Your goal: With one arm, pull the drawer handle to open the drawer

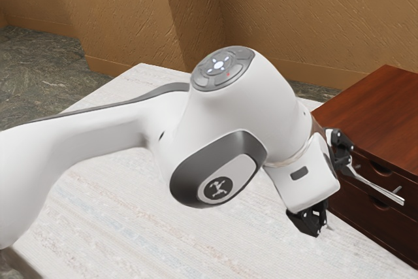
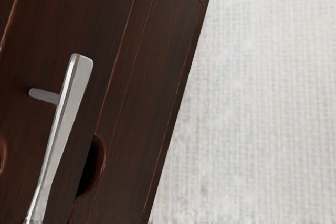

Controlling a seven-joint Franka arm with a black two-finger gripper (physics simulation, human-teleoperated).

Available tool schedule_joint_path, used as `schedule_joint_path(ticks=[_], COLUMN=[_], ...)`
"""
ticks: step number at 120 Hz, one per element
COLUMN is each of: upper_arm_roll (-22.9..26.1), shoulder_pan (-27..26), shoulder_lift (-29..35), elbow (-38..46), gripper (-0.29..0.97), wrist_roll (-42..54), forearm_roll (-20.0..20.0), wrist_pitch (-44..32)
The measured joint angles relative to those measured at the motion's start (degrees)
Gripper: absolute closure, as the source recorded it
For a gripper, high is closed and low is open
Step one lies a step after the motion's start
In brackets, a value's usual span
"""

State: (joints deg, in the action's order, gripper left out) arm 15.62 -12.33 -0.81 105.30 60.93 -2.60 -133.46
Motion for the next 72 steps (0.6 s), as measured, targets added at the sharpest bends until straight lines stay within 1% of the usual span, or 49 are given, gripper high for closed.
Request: schedule_joint_path(ticks=[19, 52, 72], upper_arm_roll=[0.02, 0.09, 0.04], shoulder_pan=[0.68, -3.19, -2.60], shoulder_lift=[-1.47, -2.89, -3.24], elbow=[-0.86, -1.72, -1.87], gripper=[0.00, 0.00, 0.00], wrist_roll=[-0.15, -0.33, -0.42], forearm_roll=[-0.09, -0.13, -0.15], wrist_pitch=[-0.06, -0.11, -0.12])
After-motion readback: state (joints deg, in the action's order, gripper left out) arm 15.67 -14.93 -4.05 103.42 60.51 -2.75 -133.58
